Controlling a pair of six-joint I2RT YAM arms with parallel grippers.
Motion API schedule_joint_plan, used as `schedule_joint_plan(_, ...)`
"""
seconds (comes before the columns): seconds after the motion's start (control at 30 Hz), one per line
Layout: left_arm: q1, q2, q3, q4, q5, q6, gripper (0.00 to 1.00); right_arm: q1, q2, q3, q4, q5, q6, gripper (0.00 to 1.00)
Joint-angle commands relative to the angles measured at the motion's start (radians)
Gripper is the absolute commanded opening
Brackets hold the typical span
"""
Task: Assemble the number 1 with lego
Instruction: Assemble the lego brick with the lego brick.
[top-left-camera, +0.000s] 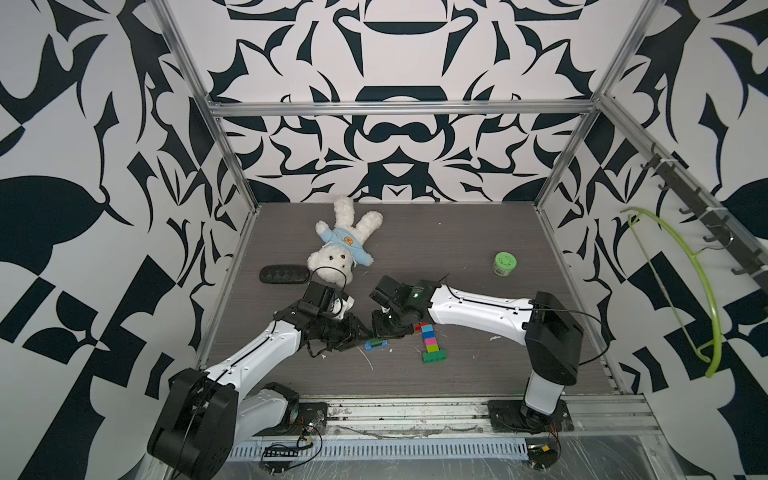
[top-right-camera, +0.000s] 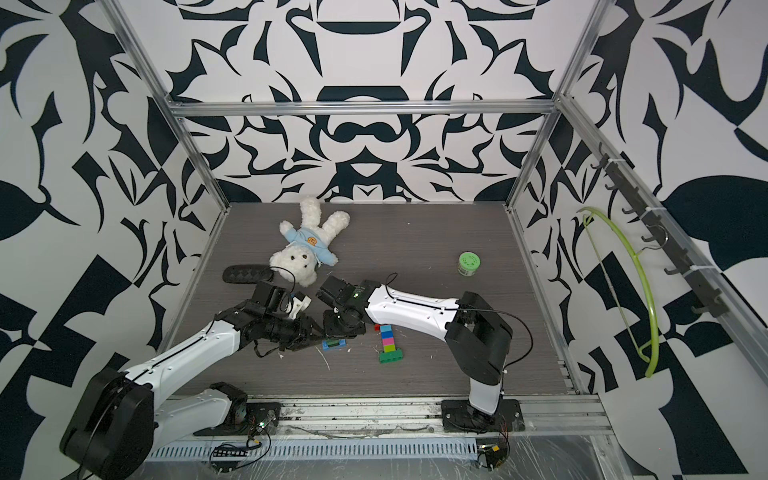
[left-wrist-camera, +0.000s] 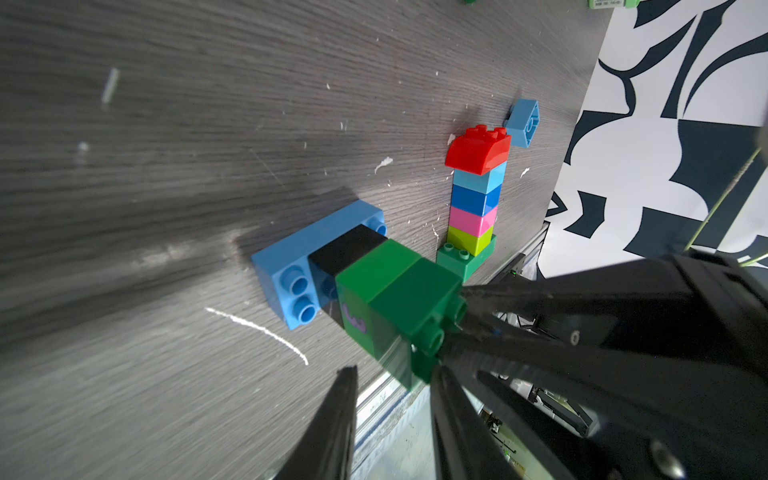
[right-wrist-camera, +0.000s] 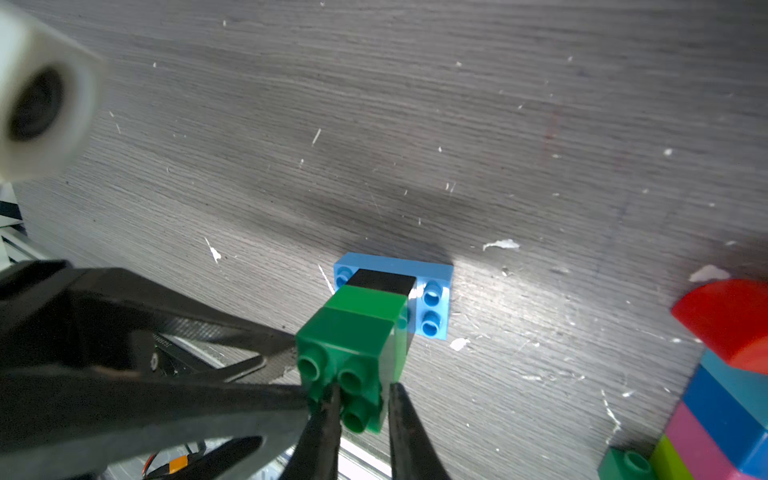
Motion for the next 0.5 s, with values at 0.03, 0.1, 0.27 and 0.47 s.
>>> schedule_joint_plan(0.03,-0.002,0.035,0.024,0.017,-0.012,0.021,0.32,0.007,0.028,-0.014,-0.045,0.013,0.011,0.23)
schedule_joint_plan(0.1,-0.002,0.050,0.026,0.017,-0.013,0.024,0.30,0.006,0.032,-0.012,-0.048,0.014,0.013,0.23)
schedule_joint_plan(0.27,-0.001,0.069,0.031,-0.004,-0.023,0.037,0.27,0.009,0.031,-0.002,-0.050,0.013,0.009,0.23)
schedule_joint_plan(0.47,-0.002,0.052,0.050,-0.011,-0.012,0.050,0.36,0.009,-0.028,0.016,0.015,0.020,-0.021,0.32)
